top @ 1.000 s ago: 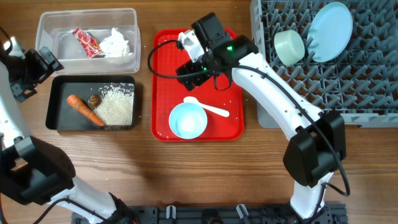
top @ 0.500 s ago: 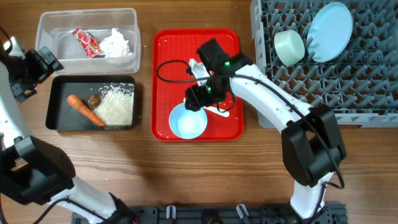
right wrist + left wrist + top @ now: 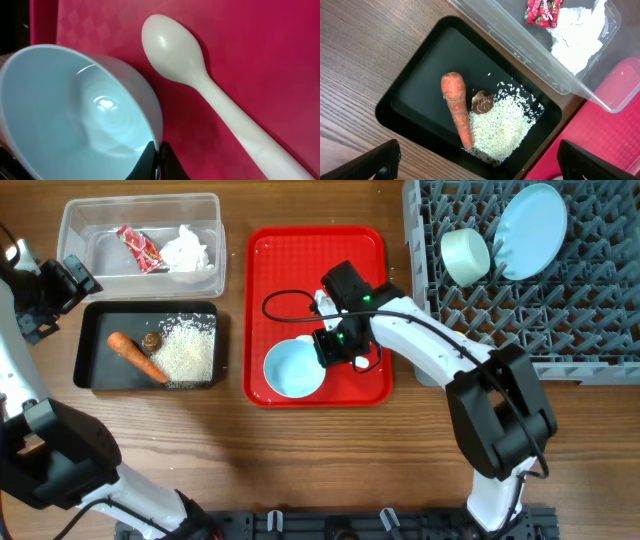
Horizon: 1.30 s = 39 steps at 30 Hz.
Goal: Sort waste into correct bins and load items into the dishwasher rack
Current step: 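Carry the blue bowl right over the rack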
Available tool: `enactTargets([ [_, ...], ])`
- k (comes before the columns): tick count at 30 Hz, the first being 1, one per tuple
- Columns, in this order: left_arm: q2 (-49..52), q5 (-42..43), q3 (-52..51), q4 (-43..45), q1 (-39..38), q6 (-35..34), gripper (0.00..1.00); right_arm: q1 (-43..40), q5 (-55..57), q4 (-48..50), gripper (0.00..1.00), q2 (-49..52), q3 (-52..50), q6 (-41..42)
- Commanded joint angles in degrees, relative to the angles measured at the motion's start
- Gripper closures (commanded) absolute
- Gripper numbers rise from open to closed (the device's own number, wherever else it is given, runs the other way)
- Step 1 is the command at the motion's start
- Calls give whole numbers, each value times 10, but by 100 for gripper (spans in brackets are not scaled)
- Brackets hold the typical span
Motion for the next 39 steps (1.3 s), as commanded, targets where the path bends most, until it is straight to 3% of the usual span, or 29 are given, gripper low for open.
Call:
enactTargets([
  [1, -16, 1, 4, 0, 0, -1, 0, -10, 2, 1, 96, -36, 14, 7],
  [5, -16, 1, 4, 0, 0, -1, 0, -27, 94, -10, 96, -133, 33, 9],
  [11, -16, 1, 4, 0, 0, -1, 0, -35, 495, -97, 96, -299, 33, 75],
  [13, -16, 1, 4, 0, 0, -1, 0, -35, 703, -160, 96, -352, 33, 150],
  [17, -16, 1, 4, 0, 0, -1, 0, -35, 941, -250, 96, -398, 33, 251],
  [26, -16, 1, 4, 0, 0, -1, 0, -103, 956, -259, 96, -366, -3, 237],
  [31, -16, 1, 4, 0, 0, -1, 0, -111, 953, -245, 96, -278, -5, 139],
  [39, -16, 1, 4, 0, 0, -1, 1, -126, 956, -241, 96, -154, -5, 112],
])
